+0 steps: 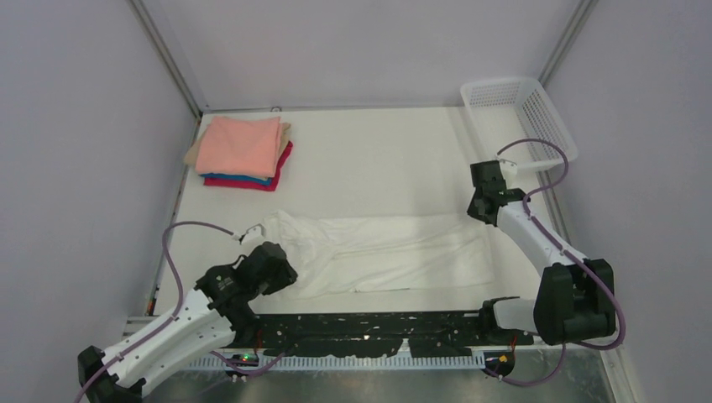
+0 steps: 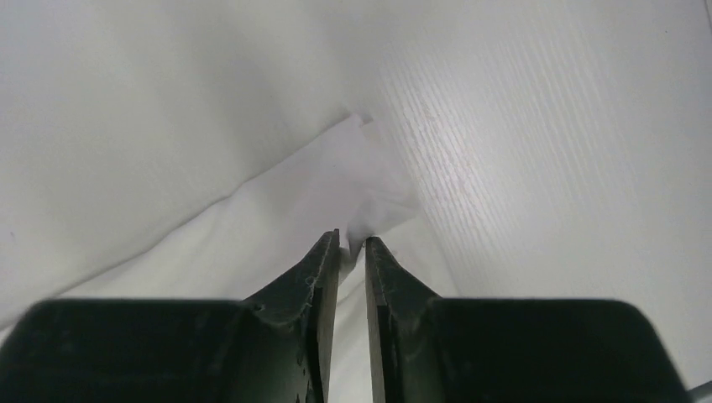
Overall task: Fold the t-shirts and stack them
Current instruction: Fold the other side of the tshirt into a rectangle
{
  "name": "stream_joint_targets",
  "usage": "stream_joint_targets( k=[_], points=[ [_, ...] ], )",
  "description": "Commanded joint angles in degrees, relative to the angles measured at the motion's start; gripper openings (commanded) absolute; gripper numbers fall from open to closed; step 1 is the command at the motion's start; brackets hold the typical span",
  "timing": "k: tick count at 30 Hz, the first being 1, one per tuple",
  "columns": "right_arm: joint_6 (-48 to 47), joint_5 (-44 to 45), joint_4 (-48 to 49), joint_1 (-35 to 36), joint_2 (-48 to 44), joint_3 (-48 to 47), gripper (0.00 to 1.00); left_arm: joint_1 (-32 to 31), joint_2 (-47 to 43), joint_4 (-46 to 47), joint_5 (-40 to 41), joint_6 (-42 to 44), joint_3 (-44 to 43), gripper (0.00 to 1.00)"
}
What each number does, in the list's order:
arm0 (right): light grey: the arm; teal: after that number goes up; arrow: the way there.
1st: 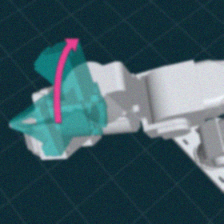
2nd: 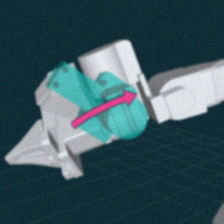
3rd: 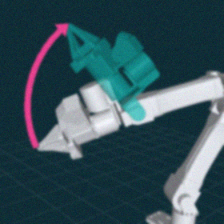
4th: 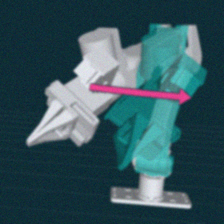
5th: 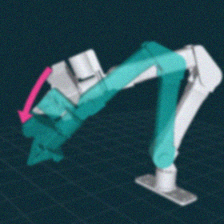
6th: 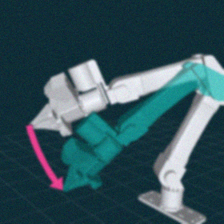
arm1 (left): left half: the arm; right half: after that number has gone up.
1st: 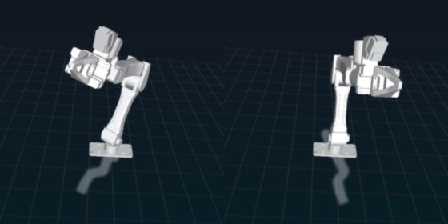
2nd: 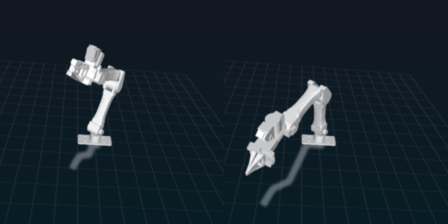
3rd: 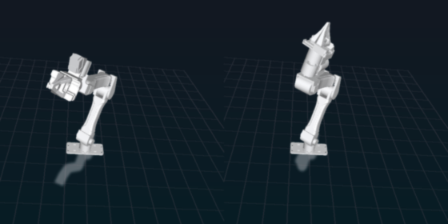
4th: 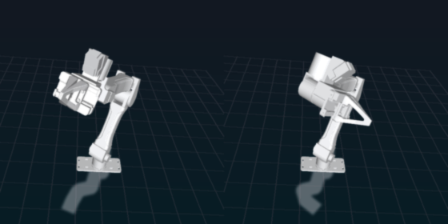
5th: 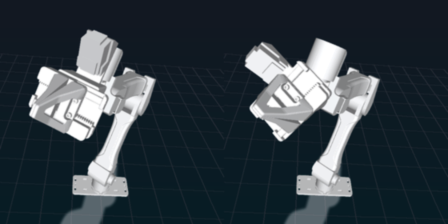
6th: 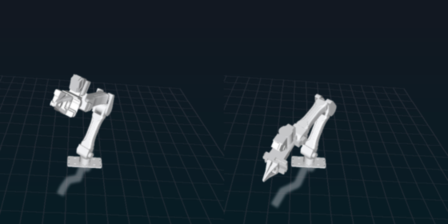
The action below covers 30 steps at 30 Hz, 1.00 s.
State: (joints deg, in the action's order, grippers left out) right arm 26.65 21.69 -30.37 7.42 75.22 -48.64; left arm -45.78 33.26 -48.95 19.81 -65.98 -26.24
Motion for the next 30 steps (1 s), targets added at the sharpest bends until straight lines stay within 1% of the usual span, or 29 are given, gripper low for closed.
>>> stream_joint_targets(
  k=[1, 2, 4, 5, 6, 7, 8, 9, 11, 12, 13, 14, 15, 16, 17, 19, 21, 22, 25, 26, 28, 30],
  points=[
    [0.1, 4.4, -2.8, 0.3, -7.0, 4.1, 0.32, -0.6, -1.0, -2.4, -4.5, 0.2, 1.4, 0.53],
    [0.3, 5.7, -4.3, 0.2, -8.0, 4.8, 0.51, -0.7, -1.7, -3.5, -5.4, 0.7, 1.6, 0.58],
    [1.1, 6.6, -5.3, 0.2, -12.1, 7.1, 0.65, -0.7, -3.7, -5.7, -6.0, 1.6, 1.6, 0.71],
    [1.4, 6.4, -5.2, 0.3, -14.8, 8.6, 0.7, -0.8, -4.7, -5.8, -5.9, 2.8, 1.2, 0.78],
    [1.3, 6.0, -4.9, 0.2, -16.2, 9.1, 0.73, -0.7, -5.8, -5.8, -5.5, 4.4, 0.4, 0.83],
    [0.8, 5.6, -4.7, 0.2, -18.5, 9.3, 0.77, -0.7, -6.5, -5.3, -5.1, 6.0, -0.8, 0.9],
    [0.3, 4.2, -3.9, 0.3, -19.6, 9.1, 0.8, -0.7, -7.1, -4.4, -4.5, 8.0, -2.1, 0.98],
    [-0.6, 3.3, -3.2, 0.2, -21.5, 8.7, 0.85, -0.7, -7.5, -2.6, -3.6, 10.0, -3.3, 0.99],
    [-2.5, -1.9, 0.8, 0.2, -23.5, 8.5, 0.98, -0.7, -7.3, 2.3, -1.0, 13.5, -4.4, 1.0],
    [-3.0, -7.1, 5.2, 0.2, -23.7, 9.4, 0.97, -0.7, -6.5, 5.0, 0.8, 14.1, -4.8, 1.0],
    [-3.4, -10.4, 7.6, 0.3, -23.7, 9.9, 0.96, -0.6, -5.1, 7.7, 2.7, 14.7, -5.3, 0.99],
    [-3.3, -17.3, 12.9, 0.5, -23.3, 11.3, 0.95, -0.2, -3.1, 10.7, 3.5, 16.5, -5.8, 1.0],
    [-2.6, -21.5, 15.4, 0.7, -22.1, 11.9, 0.95, 0.6, -0.5, 13.1, 3.6, 18.3, -6.6, 1.0],
    [-2.2, -27.5, 20.4, 1.4, -21.0, 13.2, 0.95, 1.8, 3.8, 14.2, 3.4, 19.7, -9.1, 1.0],
    [-1.3, -30.5, 22.4, 1.9, -18.7, 13.7, 0.95, 3.3, 7.5, 14.7, 2.3, 21.1, -11.2, 1.0],
    [-1.1, -31.7, 25.8, 3.3, -14.4, 13.8, 0.95, 7.3, 14.4, 17.2, -1.7, 23.3, -14.6, 1.0],
    [-1.1, -31.8, 26.2, 4.2, -10.3, 13.4, 0.95, 9.4, 21.2, 19.4, -6.6, 24.5, -17.5, 0.99],
    [-0.7, -31.8, 26.4, 4.4, -8.0, 13.3, 0.95, 9.8, 24.5, 18.6, -6.8, 24.7, -19.5, 0.97],
    [-0.5, -31.7, 26.9, 4.5, -5.1, 13.8, 0.95, 10.0, 34.5, 7.6, -1.1, 22.6, -26.7, 0.93],
    [-0.6, -31.5, 27.0, 4.5, -4.3, 13.9, 0.95, 9.9, 36.3, 4.6, 0.9, 22.4, -28.3, 0.93],
    [-1.0, -30.5, 26.8, 4.5, -3.0, 14.3, 0.95, 10.0, 38.7, 2.2, 2.5, 22.1, -29.1, 0.93],
    [-1.5, -29.8, 26.4, 4.6, -2.3, 14.3, 0.95, 9.9, 39.8, 3.4, 0.6, 22.1, -27.8, 0.91]
  ],
)
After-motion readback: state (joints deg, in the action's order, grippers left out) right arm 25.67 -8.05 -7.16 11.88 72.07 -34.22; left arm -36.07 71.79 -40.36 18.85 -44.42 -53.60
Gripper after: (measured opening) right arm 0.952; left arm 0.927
